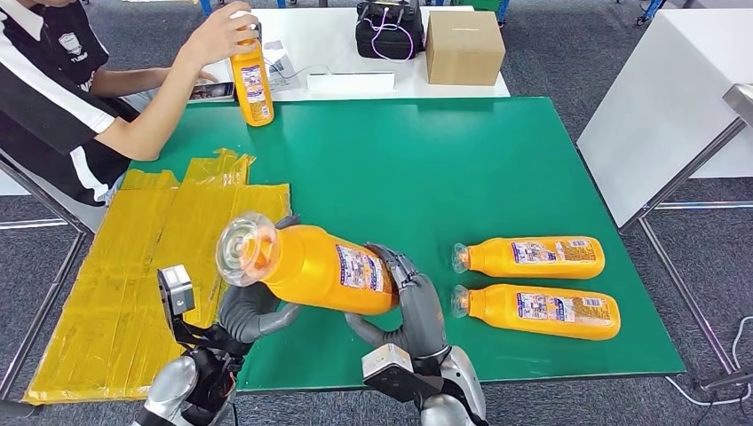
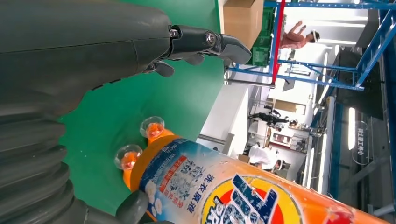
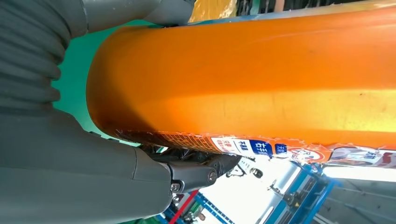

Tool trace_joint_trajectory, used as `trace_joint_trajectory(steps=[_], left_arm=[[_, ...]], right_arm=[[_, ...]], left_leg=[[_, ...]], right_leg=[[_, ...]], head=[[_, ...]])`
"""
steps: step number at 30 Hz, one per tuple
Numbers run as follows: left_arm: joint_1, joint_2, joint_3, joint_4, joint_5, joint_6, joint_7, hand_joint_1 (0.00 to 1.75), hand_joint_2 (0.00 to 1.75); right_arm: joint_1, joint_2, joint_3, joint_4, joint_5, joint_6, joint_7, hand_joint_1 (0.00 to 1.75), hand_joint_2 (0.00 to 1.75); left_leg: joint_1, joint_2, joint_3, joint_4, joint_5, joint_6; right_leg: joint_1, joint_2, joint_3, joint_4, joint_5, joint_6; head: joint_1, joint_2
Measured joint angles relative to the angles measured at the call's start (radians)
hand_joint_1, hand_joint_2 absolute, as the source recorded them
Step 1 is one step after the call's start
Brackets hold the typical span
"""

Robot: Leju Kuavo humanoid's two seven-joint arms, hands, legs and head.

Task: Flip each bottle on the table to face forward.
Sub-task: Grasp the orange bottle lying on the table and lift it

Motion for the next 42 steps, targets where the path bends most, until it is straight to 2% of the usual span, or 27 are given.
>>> trace_joint_trajectory(steps=[18, 35, 42], left_arm=[[0.005, 0.017, -0.018, -0.03, -0.057, 0.037, -0.035, 0.0, 1.75], [0.02, 0.018, -0.025, -0.069, -0.089, 0.051, -0.054, 0.0, 1.75], [0.021, 0.018, -0.027, -0.079, -0.096, 0.061, -0.059, 0.0, 1.75]], right_arm=[[-0.035, 0.0, 0.079, 0.059, 0.054, 0.041, 0.038, 1.75, 1.75], [-0.047, 0.0, 0.079, 0.089, 0.061, 0.05, 0.055, 1.75, 1.75], [-0.042, 0.0, 0.049, 0.084, 0.003, -0.003, 0.051, 1.75, 1.75]], left_leg=[[0.0, 0.0, 0.0, 0.0, 0.0, 0.0], [0.0, 0.0, 0.0, 0.0, 0.0, 0.0], [0.0, 0.0, 0.0, 0.0, 0.0, 0.0]], right_leg=[[0.0, 0.0, 0.0, 0.0, 0.0, 0.0], [0.0, 0.0, -0.001, 0.0, 0.0, 0.0], [0.0, 0.0, 0.0, 0.0, 0.0, 0.0]], head=[[0.0, 0.0], [0.0, 0.0], [0.0, 0.0]])
